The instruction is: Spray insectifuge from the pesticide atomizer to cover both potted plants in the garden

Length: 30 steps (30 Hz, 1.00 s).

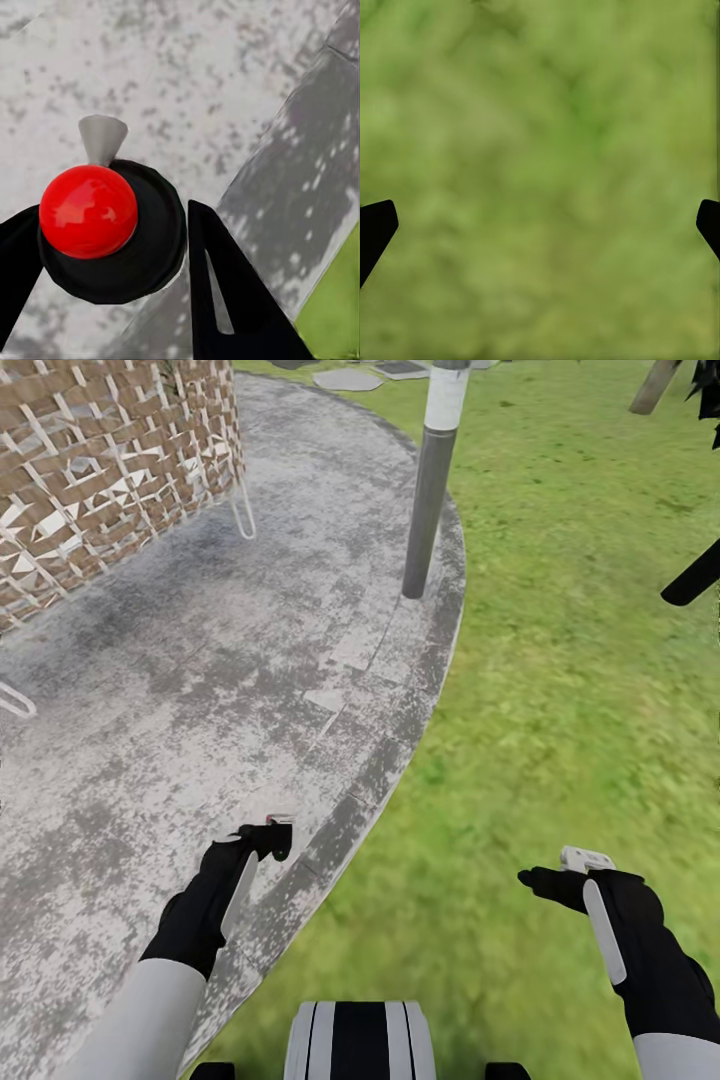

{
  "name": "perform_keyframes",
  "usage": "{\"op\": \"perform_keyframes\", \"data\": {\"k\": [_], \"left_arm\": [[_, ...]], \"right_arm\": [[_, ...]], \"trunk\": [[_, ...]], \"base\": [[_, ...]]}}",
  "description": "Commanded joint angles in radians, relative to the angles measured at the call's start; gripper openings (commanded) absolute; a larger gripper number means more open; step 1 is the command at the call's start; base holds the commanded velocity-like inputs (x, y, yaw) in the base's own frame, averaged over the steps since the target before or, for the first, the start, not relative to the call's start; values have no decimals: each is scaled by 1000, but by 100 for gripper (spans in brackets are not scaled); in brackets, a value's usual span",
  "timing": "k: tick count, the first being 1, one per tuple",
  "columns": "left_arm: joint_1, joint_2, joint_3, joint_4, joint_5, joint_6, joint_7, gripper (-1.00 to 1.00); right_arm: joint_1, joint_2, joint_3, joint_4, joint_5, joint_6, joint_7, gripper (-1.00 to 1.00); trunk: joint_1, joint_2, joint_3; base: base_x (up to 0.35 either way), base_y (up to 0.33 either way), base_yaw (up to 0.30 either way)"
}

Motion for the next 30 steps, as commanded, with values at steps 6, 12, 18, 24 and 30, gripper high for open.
{"op": "perform_keyframes", "data": {"k": [6,12,18,24,30], "left_arm": [[26,1,0,-12,6,7,1,-100],[27,0,-5,-12,4,7,1,-100],[27,0,-6,-12,3,8,1,-100],[27,0,-7,-12,5,8,1,-100],[28,-1,-8,-11,7,37,0,-100]], "right_arm": [[0,0,1,-1,-4,4,0,100],[0,6,2,0,4,5,-2,100],[0,7,2,-1,5,6,-2,100],[0,7,2,-6,5,6,-2,100],[0,8,2,-47,5,6,-2,100]], "trunk": [[-3,1,23],[-6,3,46],[-8,4,69],[-11,5,92],[-14,7,116]], "base": [[0,0,0],[0,0,0],[0,0,-4],[0,0,-56],[0,0,-5]]}}
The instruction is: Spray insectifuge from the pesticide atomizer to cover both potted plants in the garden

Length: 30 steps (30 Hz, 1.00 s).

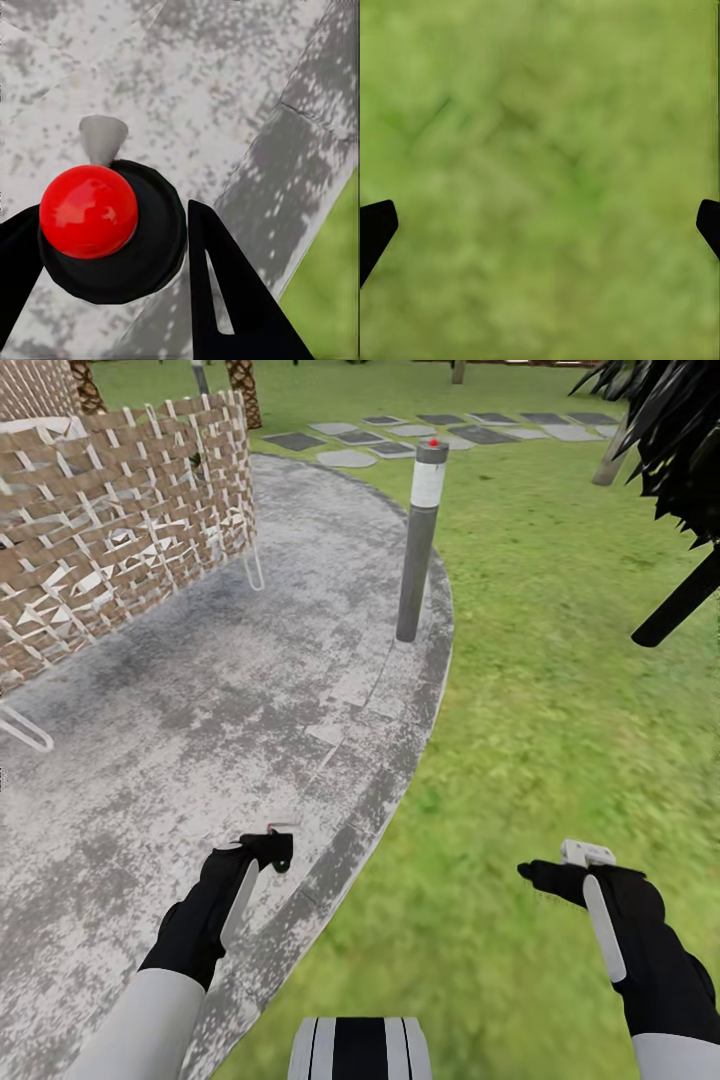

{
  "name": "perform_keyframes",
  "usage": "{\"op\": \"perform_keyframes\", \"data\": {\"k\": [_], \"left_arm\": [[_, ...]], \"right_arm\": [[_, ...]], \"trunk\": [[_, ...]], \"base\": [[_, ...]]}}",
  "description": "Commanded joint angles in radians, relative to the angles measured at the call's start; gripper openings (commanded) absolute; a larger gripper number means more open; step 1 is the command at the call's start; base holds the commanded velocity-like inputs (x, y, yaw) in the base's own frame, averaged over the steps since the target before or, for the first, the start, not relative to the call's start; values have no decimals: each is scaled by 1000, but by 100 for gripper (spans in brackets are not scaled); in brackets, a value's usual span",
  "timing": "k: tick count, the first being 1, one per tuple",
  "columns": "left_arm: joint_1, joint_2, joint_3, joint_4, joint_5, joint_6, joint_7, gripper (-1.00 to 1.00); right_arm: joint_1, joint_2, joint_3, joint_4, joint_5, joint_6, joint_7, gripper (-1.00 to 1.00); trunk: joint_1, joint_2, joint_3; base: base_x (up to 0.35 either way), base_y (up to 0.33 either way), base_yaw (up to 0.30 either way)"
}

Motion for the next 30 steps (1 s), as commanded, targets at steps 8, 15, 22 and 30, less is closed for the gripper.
{"op": "perform_keyframes", "data": {"k": [8,15,22,30], "left_arm": [[0,-1,2,0,1,13,0,-100],[0,-3,3,-2,1,13,0,-100],[5,-3,-1,-2,0,12,-1,-100],[14,-3,-2,-3,0,12,-2,-100]], "right_arm": [[0,0,-1,-3,-4,4,0,100],[0,0,-1,-2,-4,4,-1,100],[0,0,-1,-1,-4,4,-1,100],[0,0,-1,0,-4,4,-2,100]], "trunk": [[-4,2,37],[-5,2,56],[-5,2,67],[-5,2,80]], "base": [[0,0,0],[0,0,0],[0,0,0],[-6,0,0]]}}
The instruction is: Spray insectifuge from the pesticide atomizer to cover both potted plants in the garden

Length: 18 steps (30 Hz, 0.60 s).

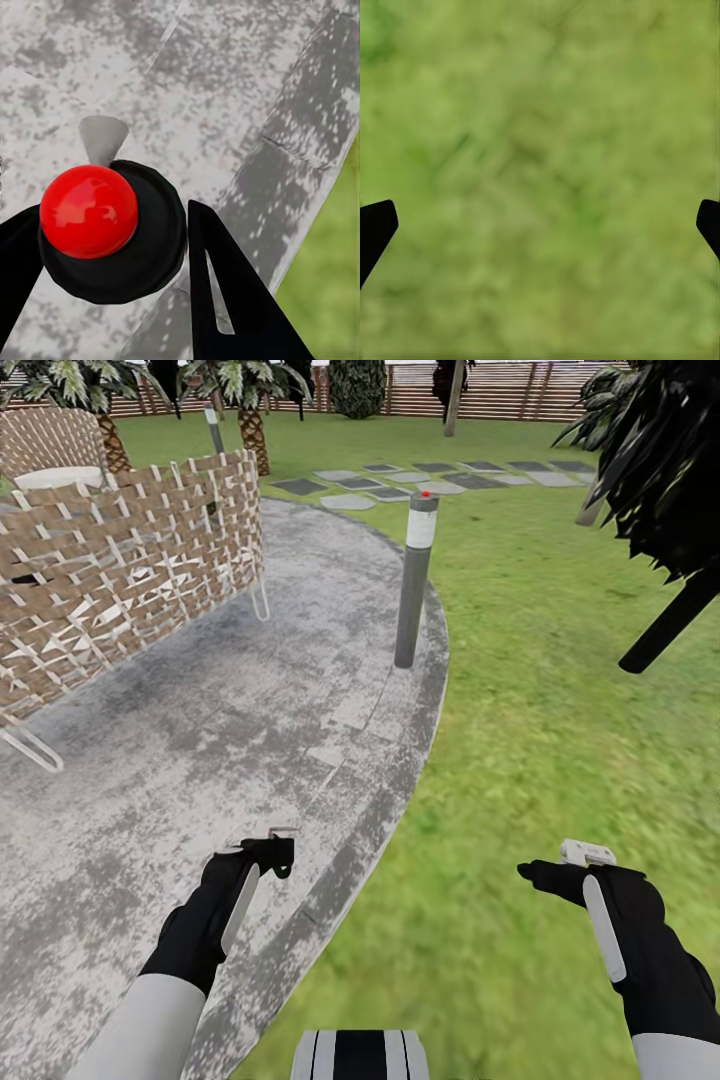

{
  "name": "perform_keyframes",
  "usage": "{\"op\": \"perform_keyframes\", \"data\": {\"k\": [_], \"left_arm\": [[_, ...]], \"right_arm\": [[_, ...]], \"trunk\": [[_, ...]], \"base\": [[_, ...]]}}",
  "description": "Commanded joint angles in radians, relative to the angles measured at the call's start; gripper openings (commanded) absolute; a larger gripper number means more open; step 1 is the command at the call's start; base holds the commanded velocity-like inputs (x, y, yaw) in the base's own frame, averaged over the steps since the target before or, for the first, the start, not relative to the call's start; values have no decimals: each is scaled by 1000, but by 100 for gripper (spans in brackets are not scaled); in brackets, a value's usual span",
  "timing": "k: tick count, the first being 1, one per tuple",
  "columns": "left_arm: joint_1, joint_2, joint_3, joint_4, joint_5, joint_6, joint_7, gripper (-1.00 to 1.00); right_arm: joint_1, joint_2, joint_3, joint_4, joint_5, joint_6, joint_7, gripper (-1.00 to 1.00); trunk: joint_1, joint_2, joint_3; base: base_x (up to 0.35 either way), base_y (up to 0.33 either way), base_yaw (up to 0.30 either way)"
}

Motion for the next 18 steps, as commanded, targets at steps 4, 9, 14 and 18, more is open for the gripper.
{"op": "perform_keyframes", "data": {"k": [4,9,14,18], "left_arm": [[0,0,0,-1,1,5,2,-100],[0,0,0,-1,1,5,2,-100],[0,0,0,0,1,5,2,-100],[1,0,0,0,1,5,1,-100]], "right_arm": [[0,0,-1,0,-5,4,0,100],[0,0,-1,0,-6,4,1,100],[0,1,-1,0,-6,4,1,100],[0,1,-1,-1,-5,4,1,100]], "trunk": [[0,0,6],[0,0,14],[0,0,21],[0,0,23]], "base": [[-137,26,0],[-243,149,0],[-266,225,0],[-216,252,0]]}}
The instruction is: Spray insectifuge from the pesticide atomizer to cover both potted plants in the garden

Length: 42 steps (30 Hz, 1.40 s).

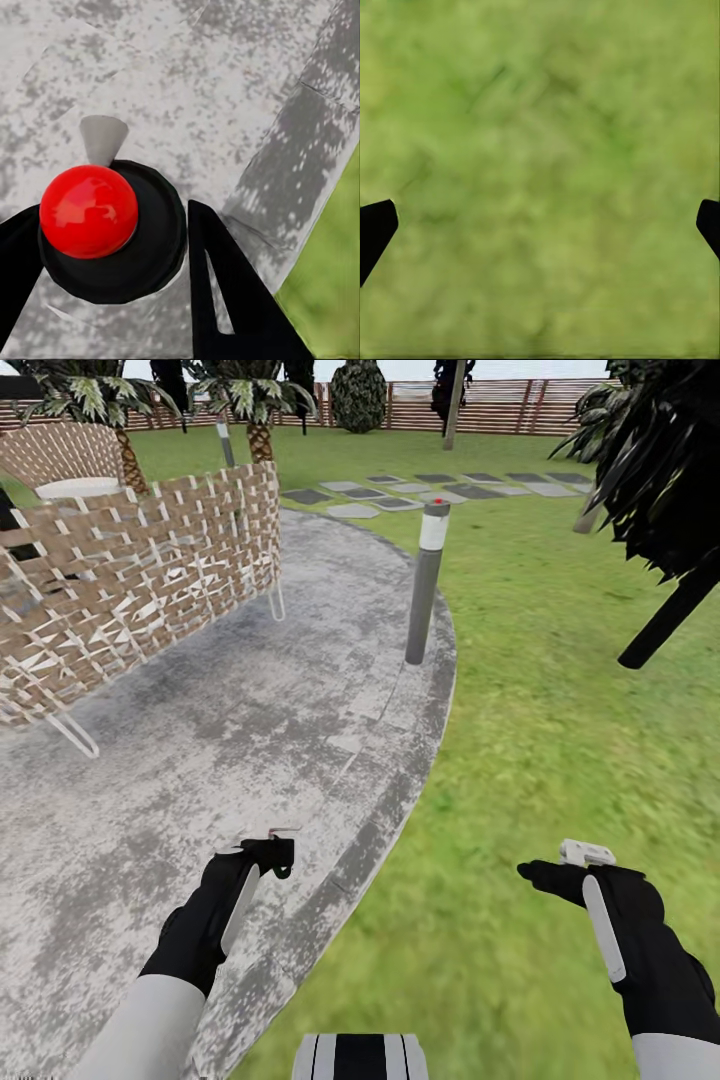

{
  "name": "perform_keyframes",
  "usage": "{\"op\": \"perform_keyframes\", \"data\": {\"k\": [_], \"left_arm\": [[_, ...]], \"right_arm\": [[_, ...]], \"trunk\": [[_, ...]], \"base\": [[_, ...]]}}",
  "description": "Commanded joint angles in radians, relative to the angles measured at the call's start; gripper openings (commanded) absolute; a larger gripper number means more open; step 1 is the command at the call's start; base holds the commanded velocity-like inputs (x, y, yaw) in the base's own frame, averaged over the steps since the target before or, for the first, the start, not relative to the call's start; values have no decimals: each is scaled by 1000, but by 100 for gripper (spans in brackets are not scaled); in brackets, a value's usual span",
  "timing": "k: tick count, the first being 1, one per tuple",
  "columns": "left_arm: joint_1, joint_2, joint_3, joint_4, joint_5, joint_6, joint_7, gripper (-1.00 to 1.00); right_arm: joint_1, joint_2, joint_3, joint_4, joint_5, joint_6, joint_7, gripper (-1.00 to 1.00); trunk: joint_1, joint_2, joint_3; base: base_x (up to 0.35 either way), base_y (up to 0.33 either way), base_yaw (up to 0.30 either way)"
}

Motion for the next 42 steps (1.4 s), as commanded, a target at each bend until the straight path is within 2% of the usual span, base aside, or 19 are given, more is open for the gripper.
{"op": "perform_keyframes", "data": {"k": [1,7,27,35,42], "left_arm": [[0,0,-1,-1,1,4,1,-100],[0,0,-1,-1,1,4,1,-100],[7,0,-2,-1,0,4,-5,-100],[8,0,-2,-1,1,4,-5,-100],[9,0,-1,-1,1,4,-5,-100]], "right_arm": [[0,0,-1,-2,-4,5,0,100],[0,0,-1,-3,-4,5,-3,100],[0,-1,-1,-3,-4,4,-1,100],[0,0,-1,-4,-4,5,-1,100],[0,-1,-1,-3,-4,5,-2,100]], "trunk": [[-1,0,-1],[-1,0,0],[-1,0,0],[-1,0,-1],[-1,0,-4]], "base": [[-175,264,0],[-141,281,114],[-11,310,261],[0,329,69],[0,338,208]]}}
